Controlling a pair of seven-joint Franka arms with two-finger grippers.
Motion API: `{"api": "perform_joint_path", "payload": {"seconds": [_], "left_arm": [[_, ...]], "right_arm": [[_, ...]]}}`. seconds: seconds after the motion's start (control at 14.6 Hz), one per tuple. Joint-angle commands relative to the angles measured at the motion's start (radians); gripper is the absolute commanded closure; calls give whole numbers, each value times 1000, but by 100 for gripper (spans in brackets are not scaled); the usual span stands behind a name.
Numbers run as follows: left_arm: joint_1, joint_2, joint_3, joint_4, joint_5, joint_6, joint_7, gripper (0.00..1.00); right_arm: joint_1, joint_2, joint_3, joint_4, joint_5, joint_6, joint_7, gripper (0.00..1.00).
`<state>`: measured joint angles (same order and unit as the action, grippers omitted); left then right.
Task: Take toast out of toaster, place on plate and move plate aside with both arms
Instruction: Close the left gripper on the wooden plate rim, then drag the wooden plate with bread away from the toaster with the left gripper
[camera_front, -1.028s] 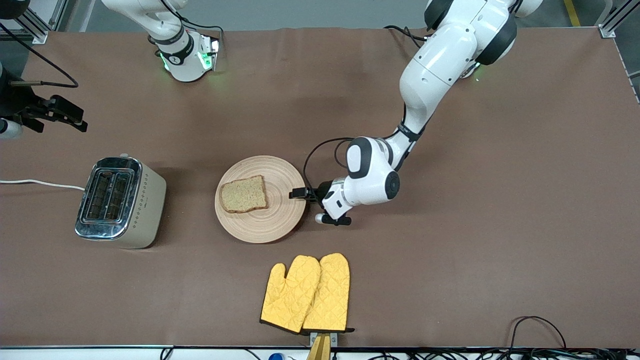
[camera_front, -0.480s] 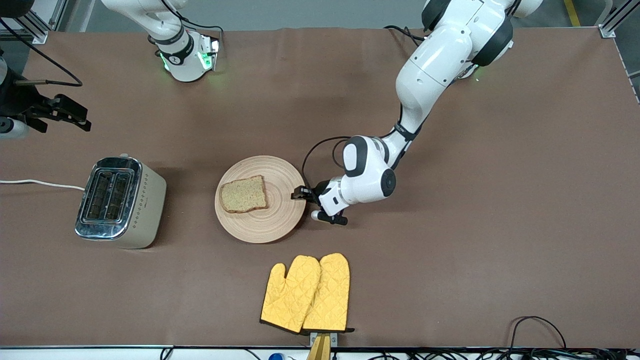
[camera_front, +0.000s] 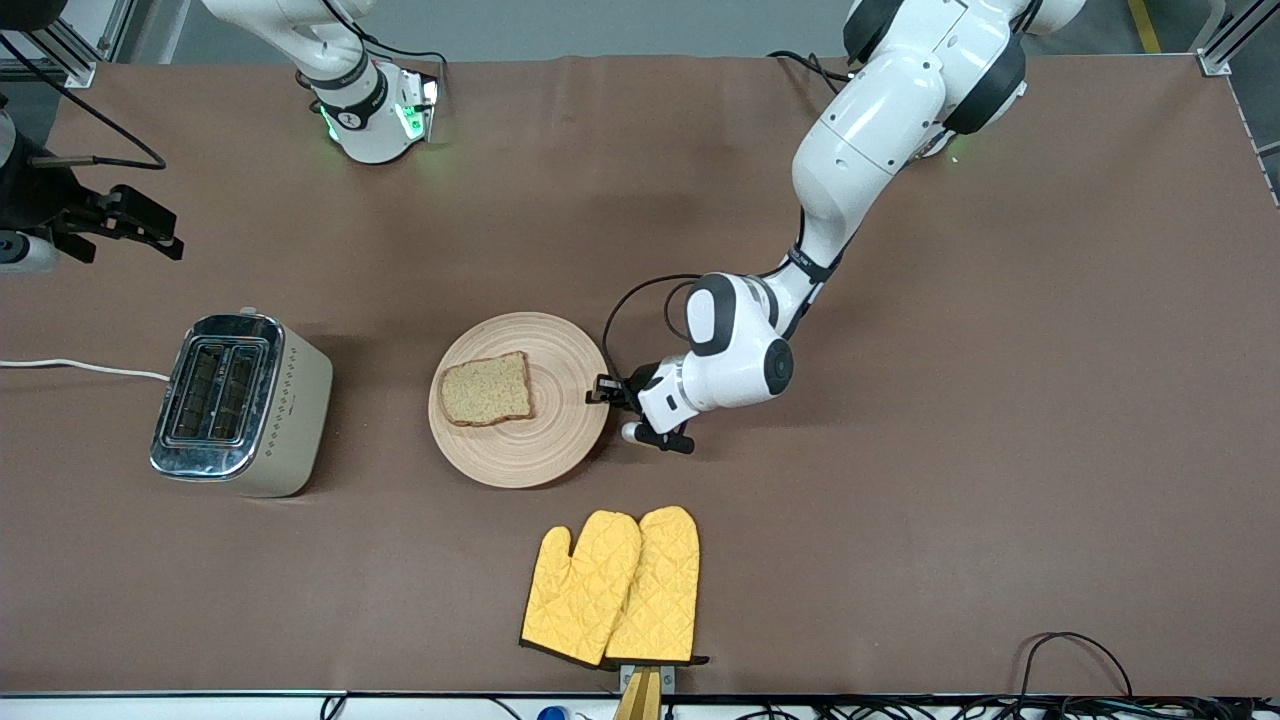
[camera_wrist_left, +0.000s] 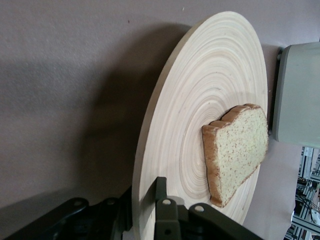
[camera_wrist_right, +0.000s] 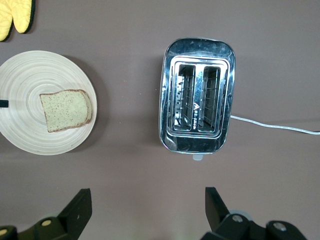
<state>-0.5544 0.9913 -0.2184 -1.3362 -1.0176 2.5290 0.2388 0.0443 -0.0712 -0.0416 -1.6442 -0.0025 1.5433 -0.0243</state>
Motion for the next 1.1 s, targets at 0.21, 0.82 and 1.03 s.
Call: {"api": "perform_joint_path", "payload": {"seconds": [0.21,0.82,1.03], "left_arm": [[145,-115,-12,-64,-6,-172,54,100],[543,-177,-9,-173,14,-610,382,100],[695,-169,-10,-169,109,-699,450,100]], "right_arm": [[2,-7,5,9,-14,-15,-2,0],[-7,-7,-4,7,-14,-26,-5,0],[-20,-6,-8,7,-14,-34,-20,0]]}}
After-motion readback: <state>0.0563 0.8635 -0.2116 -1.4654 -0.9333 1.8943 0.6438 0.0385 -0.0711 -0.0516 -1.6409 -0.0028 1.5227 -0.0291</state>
